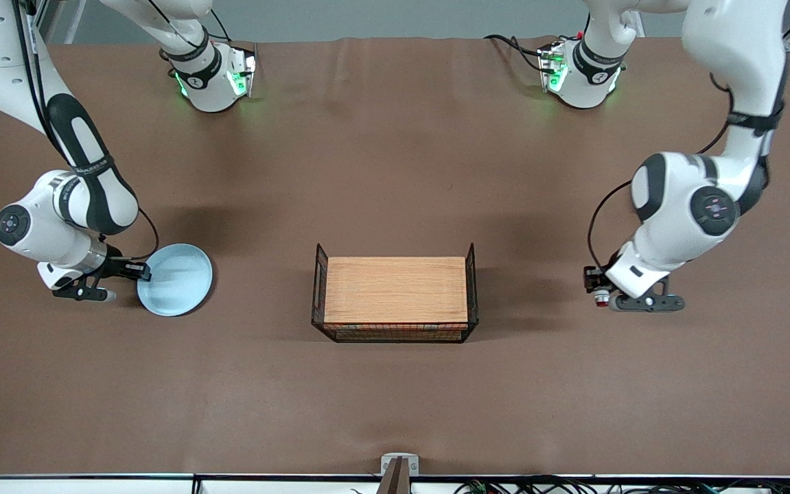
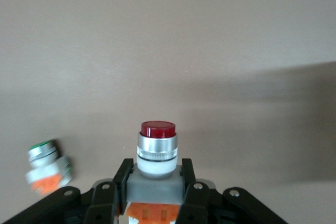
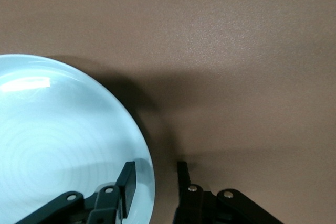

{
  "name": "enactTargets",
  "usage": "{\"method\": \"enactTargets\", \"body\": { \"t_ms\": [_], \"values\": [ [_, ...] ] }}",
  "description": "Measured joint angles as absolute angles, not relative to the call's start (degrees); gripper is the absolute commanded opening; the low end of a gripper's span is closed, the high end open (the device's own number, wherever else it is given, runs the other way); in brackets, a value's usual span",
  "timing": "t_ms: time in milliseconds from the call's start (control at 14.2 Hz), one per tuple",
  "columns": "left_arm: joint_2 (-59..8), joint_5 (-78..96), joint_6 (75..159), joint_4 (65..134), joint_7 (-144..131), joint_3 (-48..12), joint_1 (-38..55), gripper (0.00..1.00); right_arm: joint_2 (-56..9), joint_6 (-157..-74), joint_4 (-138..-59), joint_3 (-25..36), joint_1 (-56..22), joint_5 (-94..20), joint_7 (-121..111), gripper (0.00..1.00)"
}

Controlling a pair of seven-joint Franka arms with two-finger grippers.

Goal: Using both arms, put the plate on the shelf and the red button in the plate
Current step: 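Grasp the plate rim with the right gripper while the left gripper grasps the button, then carry the plate with the right gripper while the left gripper carries the button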

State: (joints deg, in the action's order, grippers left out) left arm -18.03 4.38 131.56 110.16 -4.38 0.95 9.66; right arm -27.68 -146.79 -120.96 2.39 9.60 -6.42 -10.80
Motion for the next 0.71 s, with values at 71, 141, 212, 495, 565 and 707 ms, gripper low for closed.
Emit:
{"method": "enactTargets", "body": {
  "t_ms": [71,141,212,495,565,707],
  "values": [
    [-16.7,4.4,126.7,107.6,-4.5,1.0,9.5,0.30,-27.7,-146.8,-121.0,2.4,9.6,-6.7,-10.8,0.20],
    [-15.8,4.4,122.3,104.8,-5.0,1.0,9.3,0.30,-27.7,-146.8,-120.9,2.4,9.6,-6.8,-10.8,0.15],
    [-15.1,4.4,118.1,101.9,-6.4,1.0,9.3,0.30,-27.7,-146.8,-120.9,2.4,9.6,-6.8,-10.8,0.09],
    [-14.4,4.5,106.3,91.0,-17.8,-0.8,9.7,0.29,-27.6,-145.2,-119.5,2.3,9.6,-7.0,-10.8,0.00],
    [-14.4,4.5,104.9,88.9,-21.9,-2.3,9.8,0.29,-27.5,-143.0,-118.4,2.3,9.6,-7.0,-10.8,0.00],
    [-14.4,4.5,103.7,86.2,-31.5,-5.8,10.2,0.29,-27.3,-137.1,-114.8,2.3,9.6,-7.2,-10.8,0.00]
  ]
}}
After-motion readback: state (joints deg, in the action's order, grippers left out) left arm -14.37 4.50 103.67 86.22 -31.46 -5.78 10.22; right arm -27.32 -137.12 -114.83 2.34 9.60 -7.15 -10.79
